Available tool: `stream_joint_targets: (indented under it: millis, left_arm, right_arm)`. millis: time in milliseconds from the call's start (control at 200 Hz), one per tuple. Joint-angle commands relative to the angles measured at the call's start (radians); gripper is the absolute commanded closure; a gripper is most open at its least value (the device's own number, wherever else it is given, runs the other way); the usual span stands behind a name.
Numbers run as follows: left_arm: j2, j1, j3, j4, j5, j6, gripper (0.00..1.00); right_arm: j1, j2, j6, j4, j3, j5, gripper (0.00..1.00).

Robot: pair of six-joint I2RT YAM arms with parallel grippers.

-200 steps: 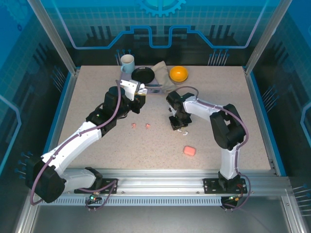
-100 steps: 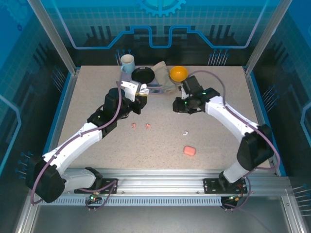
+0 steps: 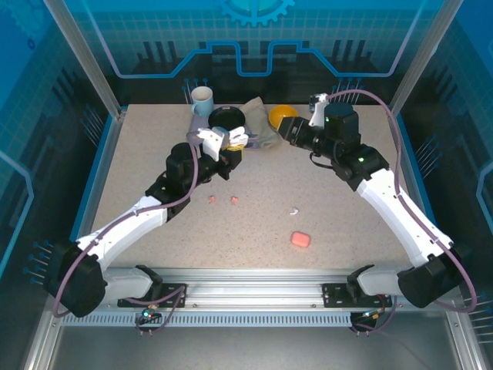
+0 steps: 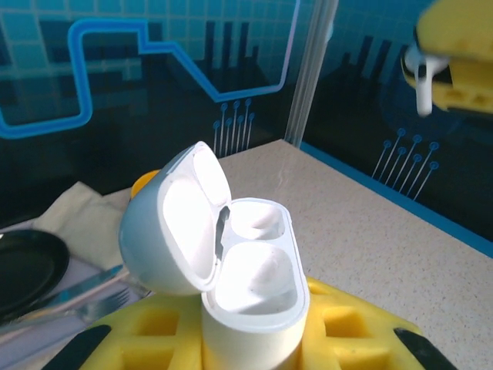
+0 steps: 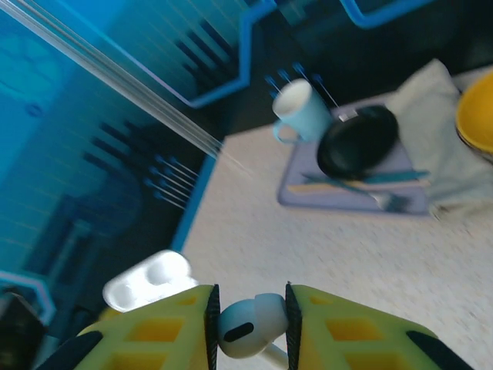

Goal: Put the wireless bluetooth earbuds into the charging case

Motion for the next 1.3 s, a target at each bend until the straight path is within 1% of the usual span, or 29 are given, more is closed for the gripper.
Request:
stream_joint_targets:
  millis: [0, 215, 355, 650, 940, 1296]
  left_arm:
    - [0.057, -0.030, 0.039, 0.132, 0.042, 0.048, 1.00]
    - [0.146, -0.070, 0.111, 0.196, 0.039, 0.066, 1.00]
    - [0.177, -0.087, 0.149, 0.211, 0.031, 0.086, 1.00]
    - [0.193, -0.109, 0.184, 0.239, 0.005, 0.119, 1.00]
    - [0.190, -0.119, 0.191, 0.251, -0.032, 0.112, 1.00]
    - [0.188, -0.118, 0.202, 0.247, -0.040, 0.103, 1.00]
  right_arm:
    - [0.002, -0.041, 0.106, 0.249, -0.052, -0.004, 0.70]
    - [0.050, -0.053, 0.180, 0.464, -0.125, 0.041, 0.69]
    - [0.096, -0.052, 0.199, 0.553, -0.170, 0.068, 0.69]
    - [0.158, -0.054, 0.226, 0.638, -0.240, 0.117, 0.68]
    - [0.184, -0.070, 0.243, 0.672, -0.284, 0.158, 0.69]
    - [0.209, -0.088, 0.200, 0.699, -0.327, 0.202, 0.69]
